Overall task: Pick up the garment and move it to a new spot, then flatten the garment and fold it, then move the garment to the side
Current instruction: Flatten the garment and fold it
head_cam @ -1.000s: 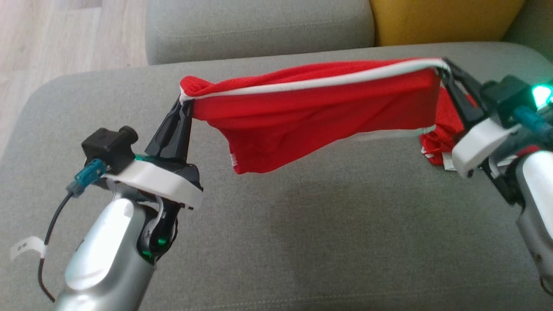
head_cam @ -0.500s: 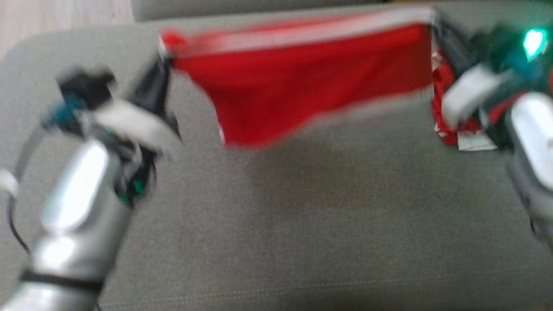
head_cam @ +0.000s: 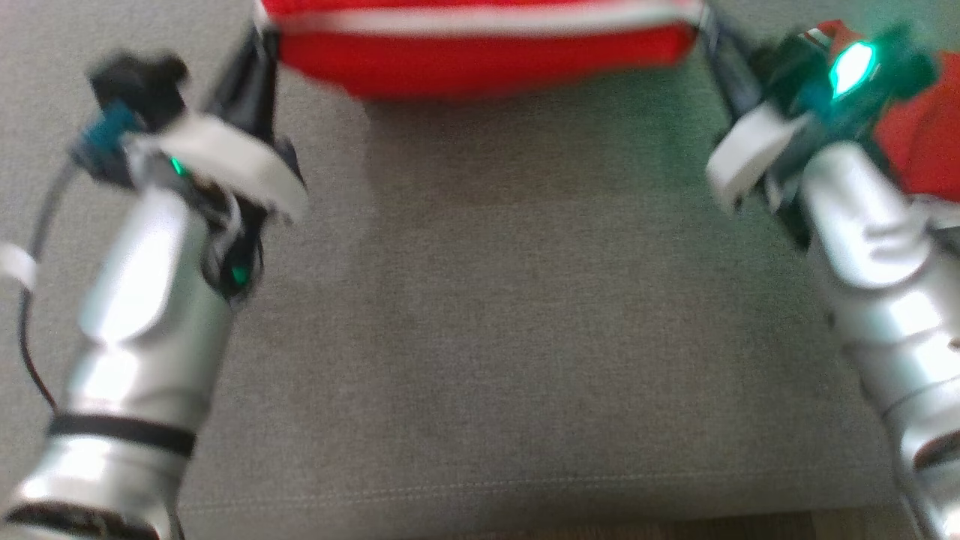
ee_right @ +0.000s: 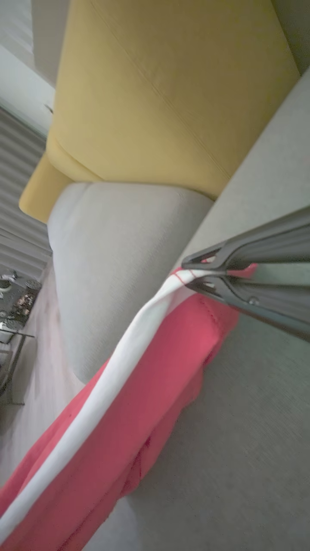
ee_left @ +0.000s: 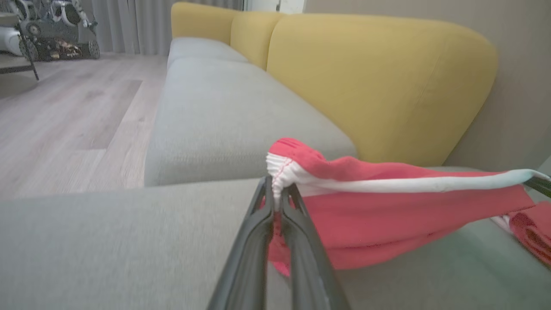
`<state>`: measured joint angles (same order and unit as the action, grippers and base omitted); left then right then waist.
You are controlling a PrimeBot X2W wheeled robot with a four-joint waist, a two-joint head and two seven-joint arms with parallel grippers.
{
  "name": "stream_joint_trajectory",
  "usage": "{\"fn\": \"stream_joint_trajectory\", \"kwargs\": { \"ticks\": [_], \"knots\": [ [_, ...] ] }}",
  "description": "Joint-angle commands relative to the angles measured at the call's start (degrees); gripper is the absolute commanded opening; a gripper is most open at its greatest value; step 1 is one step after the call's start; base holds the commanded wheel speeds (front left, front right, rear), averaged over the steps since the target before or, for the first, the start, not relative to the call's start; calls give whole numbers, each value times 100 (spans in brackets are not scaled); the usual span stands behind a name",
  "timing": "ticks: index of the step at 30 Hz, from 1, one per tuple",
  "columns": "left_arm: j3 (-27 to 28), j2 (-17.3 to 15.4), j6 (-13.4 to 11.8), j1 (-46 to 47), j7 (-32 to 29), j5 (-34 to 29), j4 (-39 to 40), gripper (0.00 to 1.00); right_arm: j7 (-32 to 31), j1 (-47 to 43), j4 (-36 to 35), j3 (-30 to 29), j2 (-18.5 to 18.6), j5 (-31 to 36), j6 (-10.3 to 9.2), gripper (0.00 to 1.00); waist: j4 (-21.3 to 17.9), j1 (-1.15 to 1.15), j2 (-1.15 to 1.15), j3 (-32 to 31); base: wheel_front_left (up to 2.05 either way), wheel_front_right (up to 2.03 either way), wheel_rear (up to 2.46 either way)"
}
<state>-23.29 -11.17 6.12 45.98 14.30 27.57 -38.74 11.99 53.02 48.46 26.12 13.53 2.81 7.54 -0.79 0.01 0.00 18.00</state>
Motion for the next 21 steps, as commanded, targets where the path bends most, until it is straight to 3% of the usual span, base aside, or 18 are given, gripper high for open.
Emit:
{"fn": "stream_joint_trajectory", "kwargs": {
  "ticks": [1,14,15,16,17,18,19,20,21],
  "knots": [
    [165,-179,13,29,67,-53,138,0,71,-92,-74,56,-58,23,-5,0,27,-1,0,1,0,0,0],
    [70,-35,128,-1391,69,-227,90,0,234,-1110,524,633,81,-476,-5,0,129,-1,0,-476,0,0,0],
    [76,-29,130,-1458,69,-236,99,0,222,-1176,527,680,112,-533,-5,35,128,-1,0,-526,0,0,0],
    [84,-24,131,-1520,69,-244,108,0,218,-1234,513,722,148,-583,-5,91,122,-1,0,-569,0,0,0],
    [94,-21,131,-1580,69,-253,116,8,190,-1293,503,752,177,-649,-5,100,114,-1,0,-612,0,0,0],
    [101,-19,132,-1638,69,-267,115,34,159,-1349,482,784,208,-709,-5,100,104,-1,0,-654,0,0,0],
    [112,-15,132,-1695,69,-280,102,92,135,-1406,445,825,243,-762,-5,100,94,-1,0,-700,0,0,0],
    [127,-8,133,-1747,69,-292,92,100,124,-1463,396,844,280,-832,-5,100,86,-1,0,-750,0,0,0],
    [156,-1,133,-1795,69,-299,90,100,119,-1520,334,833,318,-919,-5,100,78,-1,0,-795,0,0,0]
  ]
}}
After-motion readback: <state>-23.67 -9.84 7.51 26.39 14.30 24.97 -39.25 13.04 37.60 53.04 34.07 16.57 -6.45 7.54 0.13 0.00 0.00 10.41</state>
